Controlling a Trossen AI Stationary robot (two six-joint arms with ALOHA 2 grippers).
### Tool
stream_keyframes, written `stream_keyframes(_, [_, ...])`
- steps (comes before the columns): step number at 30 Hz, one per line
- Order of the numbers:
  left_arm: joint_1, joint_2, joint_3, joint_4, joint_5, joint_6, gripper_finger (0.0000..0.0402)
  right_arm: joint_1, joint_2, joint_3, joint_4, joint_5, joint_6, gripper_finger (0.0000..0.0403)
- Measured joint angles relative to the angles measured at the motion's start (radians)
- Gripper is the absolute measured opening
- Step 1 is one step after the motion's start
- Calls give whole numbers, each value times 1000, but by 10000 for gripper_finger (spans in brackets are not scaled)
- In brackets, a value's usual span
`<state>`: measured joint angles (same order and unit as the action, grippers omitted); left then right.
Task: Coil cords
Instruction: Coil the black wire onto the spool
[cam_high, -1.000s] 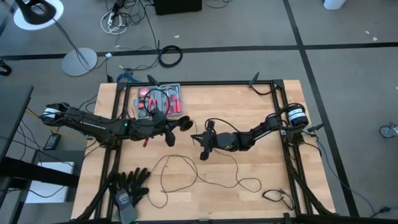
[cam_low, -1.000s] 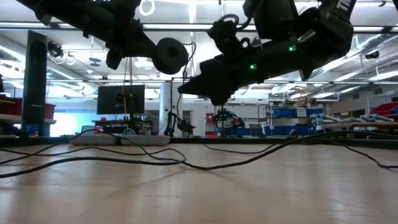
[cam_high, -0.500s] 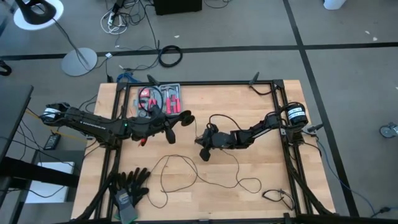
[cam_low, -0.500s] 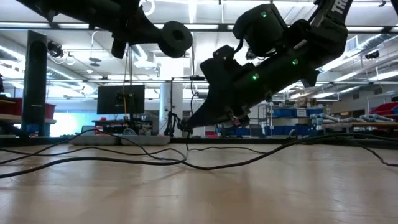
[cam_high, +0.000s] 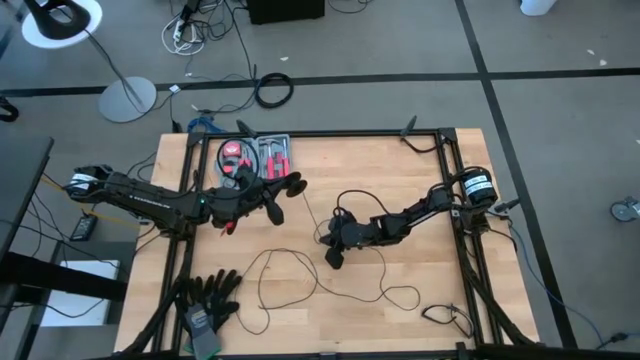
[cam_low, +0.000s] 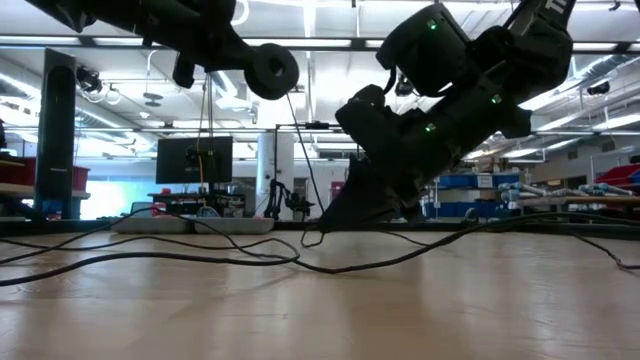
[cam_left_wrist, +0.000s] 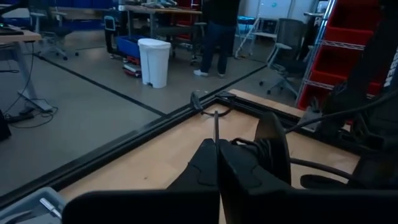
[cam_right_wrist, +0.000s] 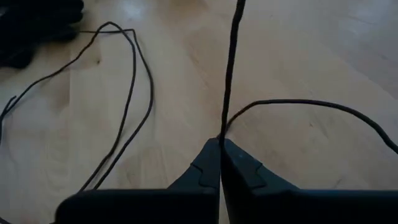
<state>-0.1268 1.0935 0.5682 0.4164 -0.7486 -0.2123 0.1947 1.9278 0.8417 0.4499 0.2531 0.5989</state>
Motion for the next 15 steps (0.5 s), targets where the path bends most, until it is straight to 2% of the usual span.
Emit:
stream_keyframes(5, [2,-3,0,1,-27,-1,0,-5,3,-4,-1,-19,-60,29])
stream_keyframes(11, [2,-3,1,-53,-51,-1,0,-29,2,-3,91,-14,-162,74])
stream_keyframes(15, [2,-2,1,-99,-53,-7,0,-53,-52,-3,49,-21,-207,104])
